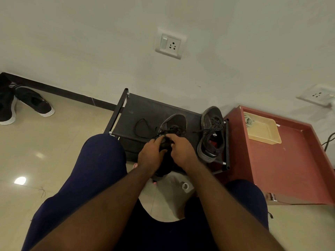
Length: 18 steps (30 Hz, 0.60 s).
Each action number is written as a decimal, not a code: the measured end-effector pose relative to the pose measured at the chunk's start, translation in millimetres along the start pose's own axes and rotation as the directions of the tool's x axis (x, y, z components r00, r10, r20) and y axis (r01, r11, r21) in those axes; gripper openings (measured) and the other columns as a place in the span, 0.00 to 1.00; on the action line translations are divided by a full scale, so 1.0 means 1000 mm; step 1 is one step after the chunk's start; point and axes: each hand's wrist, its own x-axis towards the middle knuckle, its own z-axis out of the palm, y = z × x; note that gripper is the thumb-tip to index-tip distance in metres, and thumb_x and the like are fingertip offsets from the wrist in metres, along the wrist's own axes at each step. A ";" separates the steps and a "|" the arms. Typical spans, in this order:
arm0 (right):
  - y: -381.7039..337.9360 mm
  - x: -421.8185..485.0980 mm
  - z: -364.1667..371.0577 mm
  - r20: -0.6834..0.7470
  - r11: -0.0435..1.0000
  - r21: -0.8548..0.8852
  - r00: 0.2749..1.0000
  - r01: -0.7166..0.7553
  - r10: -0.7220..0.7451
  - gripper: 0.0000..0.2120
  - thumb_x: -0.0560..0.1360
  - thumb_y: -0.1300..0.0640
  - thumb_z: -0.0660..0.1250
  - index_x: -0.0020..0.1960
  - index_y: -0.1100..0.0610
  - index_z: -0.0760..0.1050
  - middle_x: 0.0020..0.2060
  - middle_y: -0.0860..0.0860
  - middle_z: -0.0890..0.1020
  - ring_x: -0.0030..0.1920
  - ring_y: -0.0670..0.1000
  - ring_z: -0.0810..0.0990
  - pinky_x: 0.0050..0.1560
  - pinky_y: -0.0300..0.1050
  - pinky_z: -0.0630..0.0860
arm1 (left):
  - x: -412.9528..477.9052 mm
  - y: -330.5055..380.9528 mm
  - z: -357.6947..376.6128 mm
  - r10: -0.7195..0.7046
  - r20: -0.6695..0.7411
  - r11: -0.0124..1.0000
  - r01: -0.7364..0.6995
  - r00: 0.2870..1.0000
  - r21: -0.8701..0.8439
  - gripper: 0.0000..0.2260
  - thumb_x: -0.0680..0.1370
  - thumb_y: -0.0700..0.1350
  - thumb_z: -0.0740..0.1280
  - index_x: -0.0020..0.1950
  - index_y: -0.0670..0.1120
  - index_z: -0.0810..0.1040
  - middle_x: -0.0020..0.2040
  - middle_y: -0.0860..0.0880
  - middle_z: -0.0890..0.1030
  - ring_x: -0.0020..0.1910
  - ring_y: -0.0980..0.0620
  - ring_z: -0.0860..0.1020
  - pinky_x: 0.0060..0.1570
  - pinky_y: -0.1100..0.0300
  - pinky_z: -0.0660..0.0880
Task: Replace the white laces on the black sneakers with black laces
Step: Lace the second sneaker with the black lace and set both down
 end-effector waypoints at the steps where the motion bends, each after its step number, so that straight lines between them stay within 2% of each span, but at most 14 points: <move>1: 0.004 -0.011 0.006 -0.055 0.997 0.074 0.998 -0.022 0.026 0.23 0.78 0.64 0.63 0.72 0.53 0.72 0.67 0.55 0.77 0.67 0.57 0.74 0.69 0.54 0.70 | 0.001 0.000 0.000 0.021 0.011 1.000 -0.021 1.000 0.023 0.24 0.81 0.50 0.63 0.76 0.54 0.64 0.62 0.46 0.75 0.60 0.46 0.73 0.56 0.49 0.75; 4: 0.010 -0.044 0.023 -0.205 0.975 0.210 0.971 -0.078 0.122 0.21 0.76 0.66 0.67 0.68 0.56 0.73 0.67 0.53 0.72 0.67 0.54 0.72 0.68 0.49 0.71 | 0.002 0.000 0.000 0.039 0.049 0.994 -0.043 0.998 0.100 0.24 0.80 0.48 0.63 0.77 0.57 0.64 0.59 0.46 0.72 0.58 0.47 0.73 0.52 0.52 0.75; 7: 0.005 -0.059 0.033 -0.230 0.967 0.241 0.962 -0.086 0.143 0.18 0.76 0.68 0.64 0.64 0.56 0.72 0.67 0.51 0.69 0.58 0.56 0.78 0.57 0.52 0.77 | -0.001 0.000 0.002 0.022 0.087 0.991 -0.034 0.996 0.133 0.27 0.79 0.46 0.64 0.77 0.57 0.63 0.58 0.47 0.70 0.58 0.48 0.72 0.51 0.54 0.74; 9: 0.001 -0.059 0.035 -0.231 0.981 0.179 0.965 -0.081 0.122 0.15 0.77 0.66 0.61 0.61 0.55 0.73 0.67 0.51 0.69 0.55 0.57 0.78 0.50 0.51 0.76 | -0.002 0.003 0.001 0.018 0.081 0.988 -0.030 0.997 0.149 0.30 0.79 0.46 0.65 0.79 0.57 0.58 0.60 0.46 0.71 0.60 0.46 0.72 0.53 0.51 0.75; 11: 0.000 -0.057 0.036 -0.207 0.980 0.165 0.967 -0.113 0.147 0.13 0.79 0.63 0.59 0.61 0.54 0.75 0.68 0.51 0.70 0.58 0.57 0.77 0.50 0.44 0.71 | 0.000 0.006 0.000 0.037 0.085 0.983 -0.051 0.996 0.176 0.31 0.80 0.46 0.64 0.80 0.58 0.54 0.62 0.46 0.71 0.61 0.45 0.72 0.54 0.49 0.75; 13: -0.002 -0.054 0.035 -0.164 0.979 0.119 0.969 -0.164 0.183 0.15 0.80 0.60 0.59 0.64 0.54 0.75 0.67 0.51 0.72 0.60 0.57 0.76 0.50 0.43 0.68 | 0.002 0.006 0.000 0.057 0.103 0.973 -0.079 0.993 0.218 0.28 0.80 0.46 0.62 0.79 0.59 0.58 0.62 0.46 0.70 0.61 0.45 0.72 0.54 0.50 0.74; 15: -0.004 -0.051 0.032 -0.125 0.978 -0.051 0.973 -0.201 0.194 0.15 0.81 0.57 0.58 0.64 0.53 0.76 0.65 0.52 0.73 0.59 0.57 0.77 0.50 0.47 0.72 | 0.003 0.005 0.001 0.047 0.105 0.974 -0.069 0.993 0.216 0.24 0.80 0.47 0.60 0.76 0.58 0.64 0.62 0.46 0.71 0.61 0.46 0.72 0.55 0.50 0.74; 16: -0.006 -0.050 0.030 -0.110 0.968 -0.126 0.973 -0.215 0.202 0.15 0.81 0.56 0.58 0.65 0.52 0.75 0.66 0.52 0.72 0.59 0.57 0.77 0.51 0.49 0.74 | 0.005 0.005 0.001 0.039 0.094 0.978 -0.058 0.995 0.201 0.23 0.80 0.47 0.60 0.76 0.58 0.66 0.61 0.46 0.71 0.60 0.46 0.72 0.56 0.50 0.74; 18: -0.008 -0.047 0.029 -0.082 0.950 -0.154 0.961 -0.273 0.263 0.18 0.80 0.56 0.59 0.70 0.51 0.71 0.70 0.54 0.69 0.63 0.58 0.75 0.55 0.53 0.76 | 0.005 0.005 0.001 0.032 0.059 0.986 -0.041 0.998 0.161 0.22 0.80 0.47 0.61 0.74 0.58 0.69 0.60 0.47 0.73 0.60 0.46 0.73 0.56 0.50 0.74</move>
